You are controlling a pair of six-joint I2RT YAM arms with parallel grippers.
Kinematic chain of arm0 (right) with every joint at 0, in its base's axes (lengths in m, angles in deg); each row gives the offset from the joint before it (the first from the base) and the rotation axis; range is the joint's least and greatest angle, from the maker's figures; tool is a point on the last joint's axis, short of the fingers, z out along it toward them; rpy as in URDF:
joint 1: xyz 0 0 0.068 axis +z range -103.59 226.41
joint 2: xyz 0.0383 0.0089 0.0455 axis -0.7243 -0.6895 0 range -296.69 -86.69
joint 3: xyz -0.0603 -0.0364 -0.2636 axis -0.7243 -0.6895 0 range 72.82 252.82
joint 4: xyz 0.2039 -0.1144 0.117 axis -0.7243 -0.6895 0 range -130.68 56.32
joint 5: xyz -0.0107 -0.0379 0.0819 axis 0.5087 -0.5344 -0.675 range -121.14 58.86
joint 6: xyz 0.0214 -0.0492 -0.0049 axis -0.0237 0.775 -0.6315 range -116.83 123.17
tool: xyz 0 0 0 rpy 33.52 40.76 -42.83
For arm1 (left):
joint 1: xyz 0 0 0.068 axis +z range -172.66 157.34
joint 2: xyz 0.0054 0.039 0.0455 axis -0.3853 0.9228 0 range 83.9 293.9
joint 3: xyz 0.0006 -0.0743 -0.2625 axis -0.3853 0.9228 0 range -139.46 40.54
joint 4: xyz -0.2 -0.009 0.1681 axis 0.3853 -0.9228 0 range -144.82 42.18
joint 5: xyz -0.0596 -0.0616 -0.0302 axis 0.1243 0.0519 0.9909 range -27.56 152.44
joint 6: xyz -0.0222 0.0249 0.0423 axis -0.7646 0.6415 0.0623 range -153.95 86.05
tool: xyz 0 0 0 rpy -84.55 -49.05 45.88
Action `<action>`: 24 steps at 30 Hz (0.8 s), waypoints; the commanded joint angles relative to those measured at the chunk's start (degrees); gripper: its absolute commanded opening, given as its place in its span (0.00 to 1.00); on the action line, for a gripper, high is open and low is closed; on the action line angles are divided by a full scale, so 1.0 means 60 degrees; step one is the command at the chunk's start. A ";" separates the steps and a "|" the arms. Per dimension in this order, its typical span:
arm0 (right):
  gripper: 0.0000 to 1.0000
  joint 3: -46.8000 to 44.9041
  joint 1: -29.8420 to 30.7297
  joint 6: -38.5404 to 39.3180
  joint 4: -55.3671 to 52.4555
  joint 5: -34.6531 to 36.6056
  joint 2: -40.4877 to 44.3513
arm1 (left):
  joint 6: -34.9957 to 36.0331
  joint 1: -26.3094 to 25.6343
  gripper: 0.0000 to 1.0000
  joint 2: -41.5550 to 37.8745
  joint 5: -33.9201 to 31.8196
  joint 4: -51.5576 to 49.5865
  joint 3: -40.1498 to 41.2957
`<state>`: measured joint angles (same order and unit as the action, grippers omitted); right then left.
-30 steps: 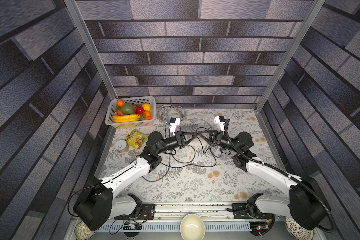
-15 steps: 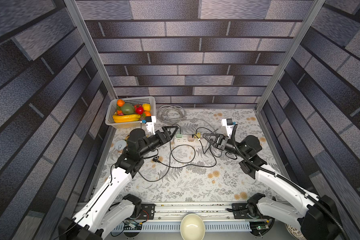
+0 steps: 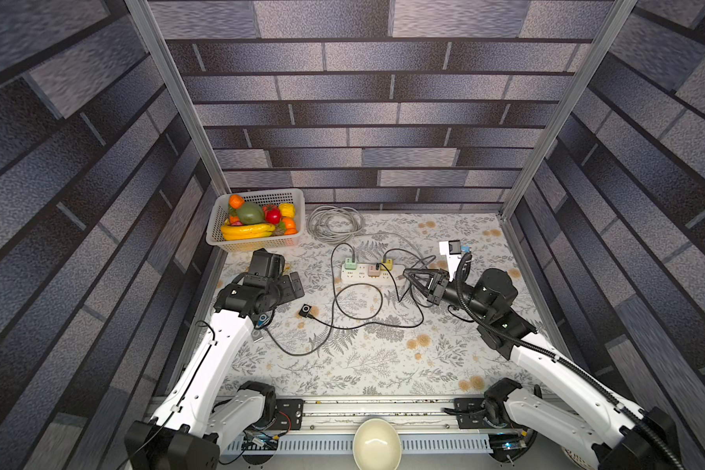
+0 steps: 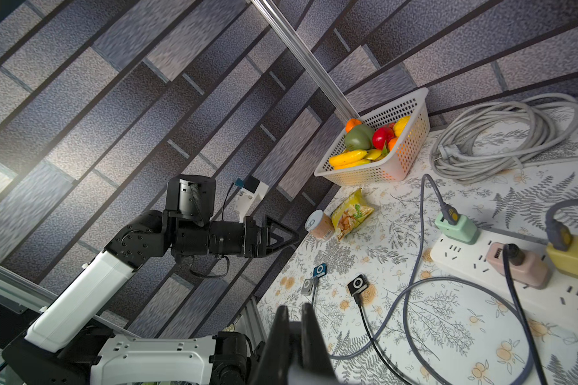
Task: Charge mp3
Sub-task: Move the mp3 player to the center of the board.
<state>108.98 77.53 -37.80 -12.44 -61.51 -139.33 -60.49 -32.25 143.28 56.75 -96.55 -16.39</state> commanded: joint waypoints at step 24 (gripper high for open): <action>0.00 -0.0775 -0.0037 0.0866 0.0079 0.0350 -0.0843 | 0.0386 0.3776 1.00 0.1182 0.1735 -0.0477 0.0988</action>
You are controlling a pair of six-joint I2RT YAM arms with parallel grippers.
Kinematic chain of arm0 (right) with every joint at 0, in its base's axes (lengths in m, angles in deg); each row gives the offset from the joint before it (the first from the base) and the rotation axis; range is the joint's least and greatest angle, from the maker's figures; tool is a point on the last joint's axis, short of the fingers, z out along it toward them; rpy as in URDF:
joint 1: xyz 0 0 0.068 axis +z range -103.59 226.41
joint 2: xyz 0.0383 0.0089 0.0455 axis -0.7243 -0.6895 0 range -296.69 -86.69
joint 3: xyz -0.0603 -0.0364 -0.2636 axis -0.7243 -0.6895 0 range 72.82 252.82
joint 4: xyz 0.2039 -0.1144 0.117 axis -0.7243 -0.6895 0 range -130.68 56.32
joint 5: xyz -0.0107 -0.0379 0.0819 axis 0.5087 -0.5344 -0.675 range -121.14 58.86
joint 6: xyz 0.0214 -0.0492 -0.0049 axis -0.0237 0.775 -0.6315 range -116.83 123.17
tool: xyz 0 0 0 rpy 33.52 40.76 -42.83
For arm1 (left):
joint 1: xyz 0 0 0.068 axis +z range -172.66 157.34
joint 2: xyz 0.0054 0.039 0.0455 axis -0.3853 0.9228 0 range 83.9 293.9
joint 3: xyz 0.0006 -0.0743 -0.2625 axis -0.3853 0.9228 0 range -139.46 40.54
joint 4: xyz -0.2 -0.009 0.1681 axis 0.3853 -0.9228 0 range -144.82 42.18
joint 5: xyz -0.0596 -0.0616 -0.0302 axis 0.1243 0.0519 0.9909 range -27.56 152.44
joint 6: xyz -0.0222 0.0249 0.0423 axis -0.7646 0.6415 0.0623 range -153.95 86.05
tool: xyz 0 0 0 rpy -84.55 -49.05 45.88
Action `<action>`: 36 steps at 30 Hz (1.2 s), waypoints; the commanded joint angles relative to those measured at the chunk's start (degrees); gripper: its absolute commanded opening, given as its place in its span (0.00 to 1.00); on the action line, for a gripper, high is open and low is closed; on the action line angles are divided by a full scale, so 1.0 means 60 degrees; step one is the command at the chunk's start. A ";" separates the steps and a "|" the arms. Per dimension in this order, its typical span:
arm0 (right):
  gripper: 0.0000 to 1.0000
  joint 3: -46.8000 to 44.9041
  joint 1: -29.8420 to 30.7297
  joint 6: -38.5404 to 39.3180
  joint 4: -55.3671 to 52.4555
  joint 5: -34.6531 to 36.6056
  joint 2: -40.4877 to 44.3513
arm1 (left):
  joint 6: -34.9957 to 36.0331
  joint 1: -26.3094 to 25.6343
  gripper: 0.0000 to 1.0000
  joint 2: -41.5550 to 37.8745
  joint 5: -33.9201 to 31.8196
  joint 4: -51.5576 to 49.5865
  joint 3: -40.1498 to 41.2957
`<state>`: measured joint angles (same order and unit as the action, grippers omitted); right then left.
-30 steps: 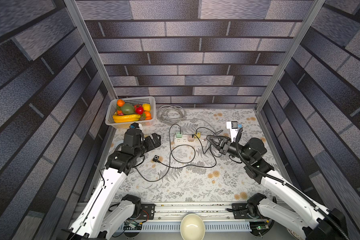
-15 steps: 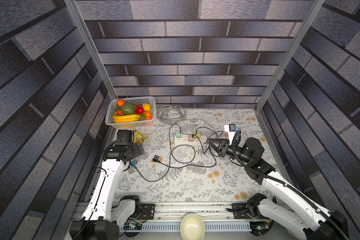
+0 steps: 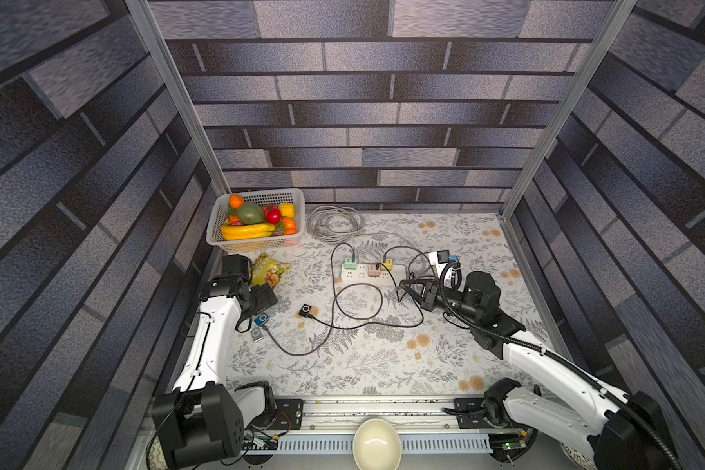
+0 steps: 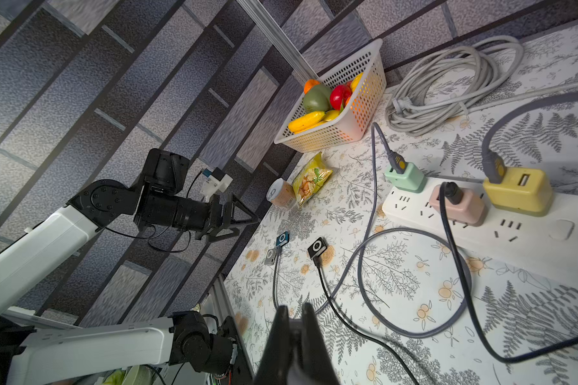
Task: Charge mp3
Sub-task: Move the mp3 player to the center of the board.
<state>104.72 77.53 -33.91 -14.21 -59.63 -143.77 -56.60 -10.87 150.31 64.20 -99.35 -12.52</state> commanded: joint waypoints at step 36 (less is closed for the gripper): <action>0.00 -0.0080 -0.0029 -0.0562 0.1139 -0.0402 -0.0931 | -0.1949 0.1029 0.64 0.1257 -0.0072 0.2237 0.2779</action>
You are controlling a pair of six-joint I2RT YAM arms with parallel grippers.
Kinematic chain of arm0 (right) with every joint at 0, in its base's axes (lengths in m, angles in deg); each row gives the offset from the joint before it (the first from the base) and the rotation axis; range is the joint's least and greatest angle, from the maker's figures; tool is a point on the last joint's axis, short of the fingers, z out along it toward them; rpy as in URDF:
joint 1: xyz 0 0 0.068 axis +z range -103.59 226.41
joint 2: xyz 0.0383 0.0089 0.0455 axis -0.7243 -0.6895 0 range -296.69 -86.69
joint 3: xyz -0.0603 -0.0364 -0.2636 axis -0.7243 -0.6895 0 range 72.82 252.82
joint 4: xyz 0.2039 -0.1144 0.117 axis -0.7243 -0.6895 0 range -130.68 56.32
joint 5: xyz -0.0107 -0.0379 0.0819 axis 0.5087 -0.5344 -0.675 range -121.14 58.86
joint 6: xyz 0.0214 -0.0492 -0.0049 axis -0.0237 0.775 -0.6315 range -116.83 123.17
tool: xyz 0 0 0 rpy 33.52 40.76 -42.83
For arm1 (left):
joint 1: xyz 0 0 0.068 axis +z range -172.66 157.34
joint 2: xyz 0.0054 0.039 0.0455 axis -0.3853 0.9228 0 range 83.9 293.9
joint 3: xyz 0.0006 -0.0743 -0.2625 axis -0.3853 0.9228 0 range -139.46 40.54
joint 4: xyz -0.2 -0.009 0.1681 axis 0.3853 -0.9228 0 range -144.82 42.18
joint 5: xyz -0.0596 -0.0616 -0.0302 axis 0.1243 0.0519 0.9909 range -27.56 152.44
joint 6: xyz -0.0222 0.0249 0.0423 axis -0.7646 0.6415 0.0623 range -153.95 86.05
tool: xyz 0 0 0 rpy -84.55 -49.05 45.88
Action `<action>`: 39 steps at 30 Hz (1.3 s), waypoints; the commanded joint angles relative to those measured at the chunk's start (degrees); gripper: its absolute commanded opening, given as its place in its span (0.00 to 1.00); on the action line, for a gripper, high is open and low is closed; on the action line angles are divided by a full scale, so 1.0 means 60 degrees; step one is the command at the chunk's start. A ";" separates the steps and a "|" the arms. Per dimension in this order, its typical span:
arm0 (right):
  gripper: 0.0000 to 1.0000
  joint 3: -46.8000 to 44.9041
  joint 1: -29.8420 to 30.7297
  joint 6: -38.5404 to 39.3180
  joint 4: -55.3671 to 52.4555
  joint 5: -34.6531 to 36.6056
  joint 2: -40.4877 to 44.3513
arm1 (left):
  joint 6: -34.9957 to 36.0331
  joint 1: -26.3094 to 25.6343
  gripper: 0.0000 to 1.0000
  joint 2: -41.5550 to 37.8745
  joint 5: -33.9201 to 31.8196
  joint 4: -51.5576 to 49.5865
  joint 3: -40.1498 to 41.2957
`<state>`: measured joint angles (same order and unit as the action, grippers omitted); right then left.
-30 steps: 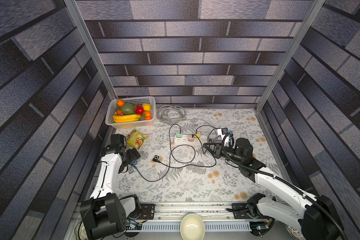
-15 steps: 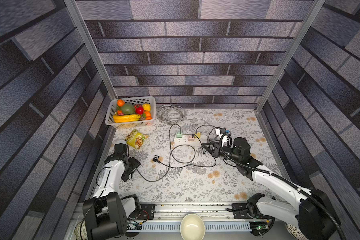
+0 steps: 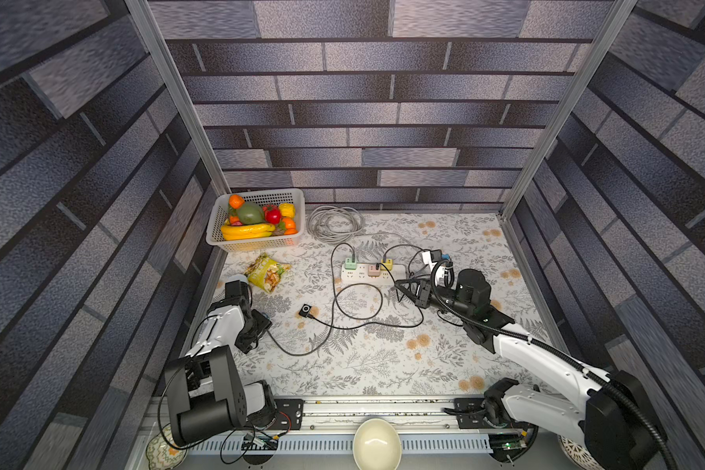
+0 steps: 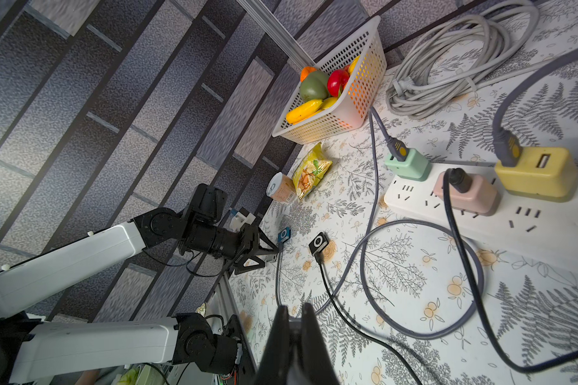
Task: Charge mp3
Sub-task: Move the mp3 player to the center of the board.
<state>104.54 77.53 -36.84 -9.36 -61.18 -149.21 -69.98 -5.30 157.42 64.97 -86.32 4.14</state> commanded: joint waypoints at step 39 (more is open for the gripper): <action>0.00 -0.0023 -0.0029 -0.0144 0.0451 -0.0305 -0.0331 | 0.0627 0.0838 0.26 0.0291 0.1640 0.1010 0.0189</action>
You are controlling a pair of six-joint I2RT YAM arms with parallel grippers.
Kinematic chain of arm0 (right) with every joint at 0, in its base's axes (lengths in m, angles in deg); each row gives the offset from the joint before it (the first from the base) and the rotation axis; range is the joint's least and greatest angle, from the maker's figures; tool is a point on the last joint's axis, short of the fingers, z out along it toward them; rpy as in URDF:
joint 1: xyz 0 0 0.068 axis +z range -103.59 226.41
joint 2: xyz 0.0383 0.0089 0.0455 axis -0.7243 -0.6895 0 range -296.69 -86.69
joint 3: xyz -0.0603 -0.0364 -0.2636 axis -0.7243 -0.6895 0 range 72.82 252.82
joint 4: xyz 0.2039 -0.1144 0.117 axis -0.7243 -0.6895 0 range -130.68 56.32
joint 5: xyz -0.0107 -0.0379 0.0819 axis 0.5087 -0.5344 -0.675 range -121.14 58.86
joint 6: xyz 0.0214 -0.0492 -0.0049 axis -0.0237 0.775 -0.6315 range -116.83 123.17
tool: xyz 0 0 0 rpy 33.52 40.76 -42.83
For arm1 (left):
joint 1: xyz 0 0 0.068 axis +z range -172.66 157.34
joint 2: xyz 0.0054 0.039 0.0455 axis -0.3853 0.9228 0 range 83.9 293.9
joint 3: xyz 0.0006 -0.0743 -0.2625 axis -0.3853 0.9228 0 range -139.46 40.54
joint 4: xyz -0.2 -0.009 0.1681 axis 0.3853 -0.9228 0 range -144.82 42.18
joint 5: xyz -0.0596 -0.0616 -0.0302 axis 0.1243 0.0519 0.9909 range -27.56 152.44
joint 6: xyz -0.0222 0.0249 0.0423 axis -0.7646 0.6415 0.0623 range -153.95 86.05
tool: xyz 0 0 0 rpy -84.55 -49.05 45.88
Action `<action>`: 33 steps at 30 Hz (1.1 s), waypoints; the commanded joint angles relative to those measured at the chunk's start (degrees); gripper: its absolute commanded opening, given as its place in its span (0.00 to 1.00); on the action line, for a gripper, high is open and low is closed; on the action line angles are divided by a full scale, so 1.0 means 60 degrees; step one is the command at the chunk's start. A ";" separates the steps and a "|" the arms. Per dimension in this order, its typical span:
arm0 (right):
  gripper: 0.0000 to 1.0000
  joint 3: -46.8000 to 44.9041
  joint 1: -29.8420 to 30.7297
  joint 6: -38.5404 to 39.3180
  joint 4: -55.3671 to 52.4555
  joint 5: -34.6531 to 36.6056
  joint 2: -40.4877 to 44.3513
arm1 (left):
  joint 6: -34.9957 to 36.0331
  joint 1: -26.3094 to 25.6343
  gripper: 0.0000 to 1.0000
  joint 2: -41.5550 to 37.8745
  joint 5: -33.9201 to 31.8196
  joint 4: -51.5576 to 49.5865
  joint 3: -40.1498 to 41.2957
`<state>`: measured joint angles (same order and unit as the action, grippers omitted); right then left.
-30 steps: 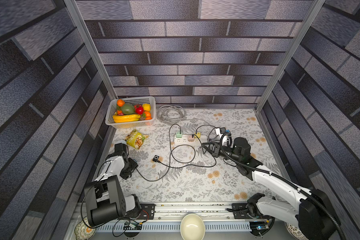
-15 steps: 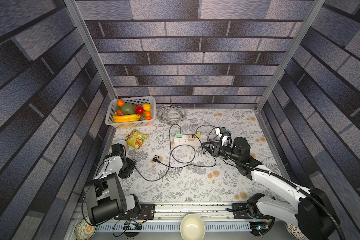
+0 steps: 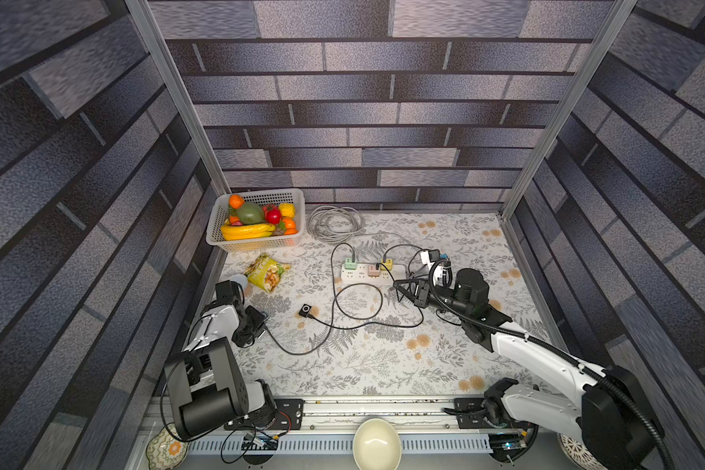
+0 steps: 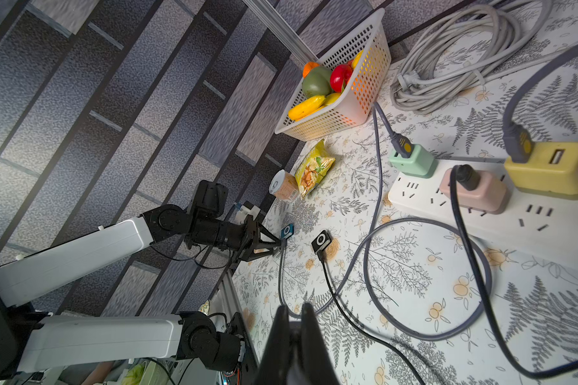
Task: Charge mp3
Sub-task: Move the mp3 player to the center of the board.
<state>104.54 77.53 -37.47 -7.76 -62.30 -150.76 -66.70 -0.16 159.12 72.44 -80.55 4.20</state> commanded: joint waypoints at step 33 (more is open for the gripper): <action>0.00 0.0116 -0.0029 -0.0215 0.0355 -0.0428 -0.0370 | -0.3620 -0.5043 0.49 -0.2525 -0.1659 -0.2516 0.1558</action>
<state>104.54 77.53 -38.35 -7.26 -63.94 -152.88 -86.87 -30.19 143.80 64.77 -93.58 12.64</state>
